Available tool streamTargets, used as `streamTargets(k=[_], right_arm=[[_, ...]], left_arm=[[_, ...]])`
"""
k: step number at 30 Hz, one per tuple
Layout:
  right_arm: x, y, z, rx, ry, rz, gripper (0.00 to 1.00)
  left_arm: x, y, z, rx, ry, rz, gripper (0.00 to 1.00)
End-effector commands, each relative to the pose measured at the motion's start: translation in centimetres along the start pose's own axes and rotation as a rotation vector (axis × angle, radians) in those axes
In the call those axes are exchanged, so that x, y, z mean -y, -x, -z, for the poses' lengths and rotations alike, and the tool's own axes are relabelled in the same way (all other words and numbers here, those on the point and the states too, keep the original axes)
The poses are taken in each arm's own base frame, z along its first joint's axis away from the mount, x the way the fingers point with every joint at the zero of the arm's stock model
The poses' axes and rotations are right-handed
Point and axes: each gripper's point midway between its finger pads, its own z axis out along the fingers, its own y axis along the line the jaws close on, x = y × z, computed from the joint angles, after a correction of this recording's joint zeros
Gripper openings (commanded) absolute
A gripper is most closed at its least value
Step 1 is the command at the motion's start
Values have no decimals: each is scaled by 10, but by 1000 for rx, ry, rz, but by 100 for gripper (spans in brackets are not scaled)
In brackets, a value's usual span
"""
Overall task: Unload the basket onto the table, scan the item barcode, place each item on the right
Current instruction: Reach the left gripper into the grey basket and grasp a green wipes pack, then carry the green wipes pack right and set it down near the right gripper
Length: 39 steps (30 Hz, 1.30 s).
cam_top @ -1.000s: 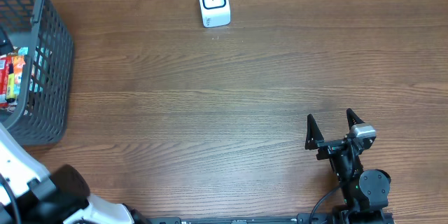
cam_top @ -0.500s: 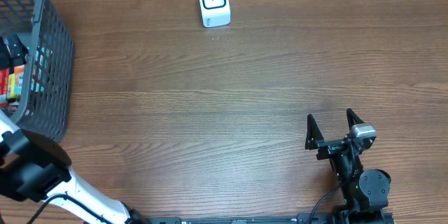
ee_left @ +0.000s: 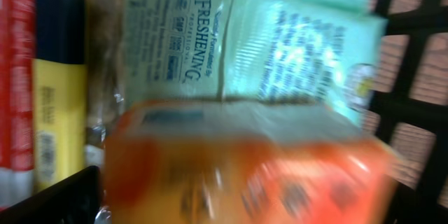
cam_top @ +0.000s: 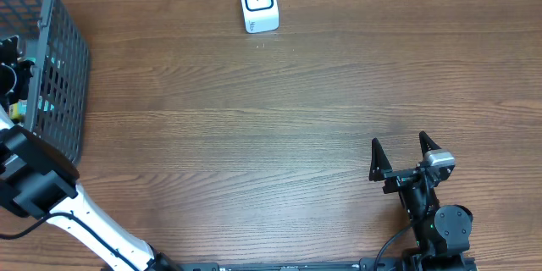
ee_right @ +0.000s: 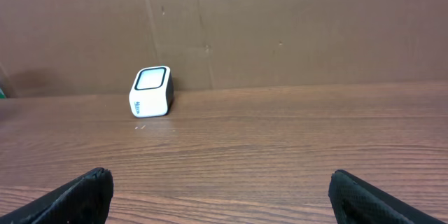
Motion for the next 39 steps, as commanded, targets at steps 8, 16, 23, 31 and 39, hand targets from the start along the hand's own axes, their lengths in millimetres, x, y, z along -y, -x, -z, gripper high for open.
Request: streamTargets(k=[8, 16, 23, 31, 39], right_arm=[[2, -1, 0, 5, -11, 3, 100], [2, -1, 0, 5, -11, 3, 100], [2, -1, 0, 5, -11, 3, 100], [2, -1, 0, 5, -11, 3, 100], [2, -1, 0, 5, -11, 3, 100]], left_arm=[[-2, -1, -27, -33, -13, -4, 92], [-2, -4, -39, -42, -19, 4, 83], [-2, 3, -25, -5, -6, 12, 52], [5, 39, 70, 210, 63, 49, 47], [27, 52, 196, 505, 130, 109, 47]])
